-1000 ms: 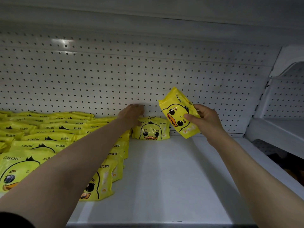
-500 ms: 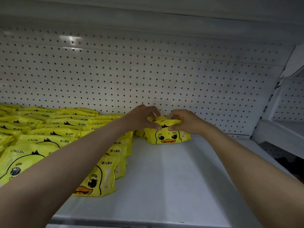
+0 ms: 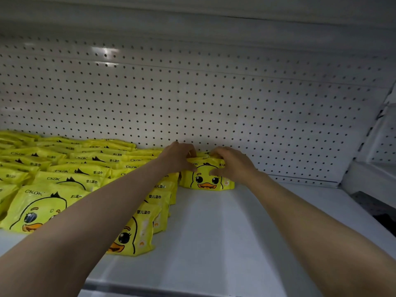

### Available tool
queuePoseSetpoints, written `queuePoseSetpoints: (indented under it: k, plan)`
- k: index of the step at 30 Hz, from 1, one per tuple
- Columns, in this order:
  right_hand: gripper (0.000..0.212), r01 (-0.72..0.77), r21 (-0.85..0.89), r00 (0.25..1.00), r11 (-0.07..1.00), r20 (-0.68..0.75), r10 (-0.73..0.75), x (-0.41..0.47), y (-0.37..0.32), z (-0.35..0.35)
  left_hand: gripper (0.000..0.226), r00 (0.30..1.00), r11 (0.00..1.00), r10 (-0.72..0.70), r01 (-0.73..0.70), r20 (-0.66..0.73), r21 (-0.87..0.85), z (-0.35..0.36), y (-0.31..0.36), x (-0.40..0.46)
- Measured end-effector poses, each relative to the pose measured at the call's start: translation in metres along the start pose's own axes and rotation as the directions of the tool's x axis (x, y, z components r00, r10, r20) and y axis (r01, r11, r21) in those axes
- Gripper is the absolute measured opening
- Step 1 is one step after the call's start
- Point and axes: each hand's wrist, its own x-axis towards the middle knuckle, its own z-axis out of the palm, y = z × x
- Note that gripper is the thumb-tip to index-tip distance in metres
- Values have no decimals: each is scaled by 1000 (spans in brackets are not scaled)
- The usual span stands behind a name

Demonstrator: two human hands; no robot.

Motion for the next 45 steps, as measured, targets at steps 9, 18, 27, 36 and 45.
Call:
queuePoseSetpoints:
  k: [9, 18, 27, 36, 45]
  plan:
    - [66, 42, -238, 999, 970, -17, -48, 0, -7, 5, 43, 1000, 998, -9, 10, -23, 62, 3, 1, 4]
    - [56, 21, -329, 997, 944, -58, -42, -12, -12, 0, 50, 993, 994, -106, 107, -51, 28, -14, 20, -13]
    - [51, 147, -209, 988, 967, -8, -152, -26, -45, -62, 58, 945, 973, -209, 226, -253, 38, -63, 29, -107]
    - [53, 355, -113, 934, 928, -12, -358, -65, -183, -55, 53, 845, 914, -271, 376, -461, 152, -107, -5, -252]
    - [58, 556, 31, 831, 831, -44, -555, -148, -390, -17, 53, 783, 842, -336, 499, -524, 205, -167, -81, -461]
